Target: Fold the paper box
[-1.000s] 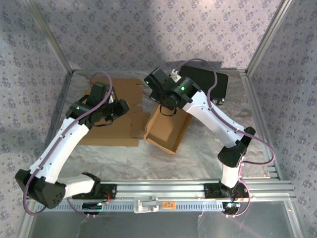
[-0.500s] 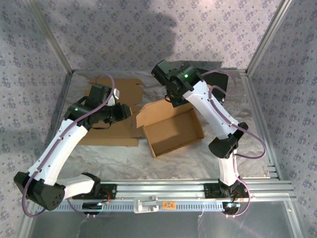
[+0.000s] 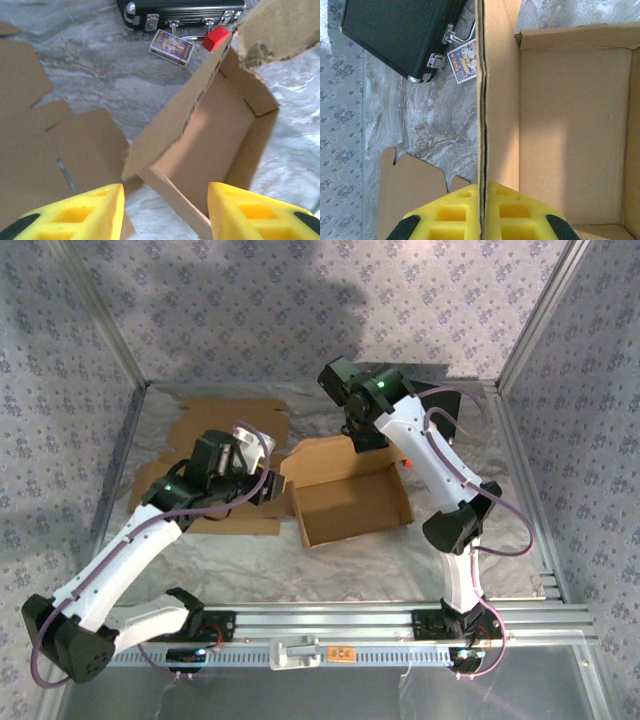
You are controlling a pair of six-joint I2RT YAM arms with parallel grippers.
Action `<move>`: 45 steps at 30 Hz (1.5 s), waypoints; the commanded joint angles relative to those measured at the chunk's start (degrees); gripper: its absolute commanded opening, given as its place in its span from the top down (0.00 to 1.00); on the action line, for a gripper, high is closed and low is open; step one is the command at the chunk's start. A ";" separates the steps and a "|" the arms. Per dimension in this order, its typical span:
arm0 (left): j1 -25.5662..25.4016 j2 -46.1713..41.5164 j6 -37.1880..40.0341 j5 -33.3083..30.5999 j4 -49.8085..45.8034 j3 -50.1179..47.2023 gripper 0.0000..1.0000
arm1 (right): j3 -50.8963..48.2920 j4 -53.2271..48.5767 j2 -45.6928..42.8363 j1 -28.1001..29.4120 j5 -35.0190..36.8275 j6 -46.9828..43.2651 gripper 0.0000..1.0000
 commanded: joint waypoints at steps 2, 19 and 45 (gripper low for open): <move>-0.90 3.08 8.94 -2.44 4.70 0.90 0.52 | 0.04 -10.53 0.72 -0.84 -0.19 1.37 1.00; -4.37 10.85 9.28 -6.05 6.82 5.66 0.70 | -0.23 -9.13 0.74 -1.90 -1.24 -1.02 1.00; 1.56 9.69 14.85 8.33 5.38 4.20 1.00 | -27.19 34.89 -23.95 -7.25 2.09 -70.74 0.25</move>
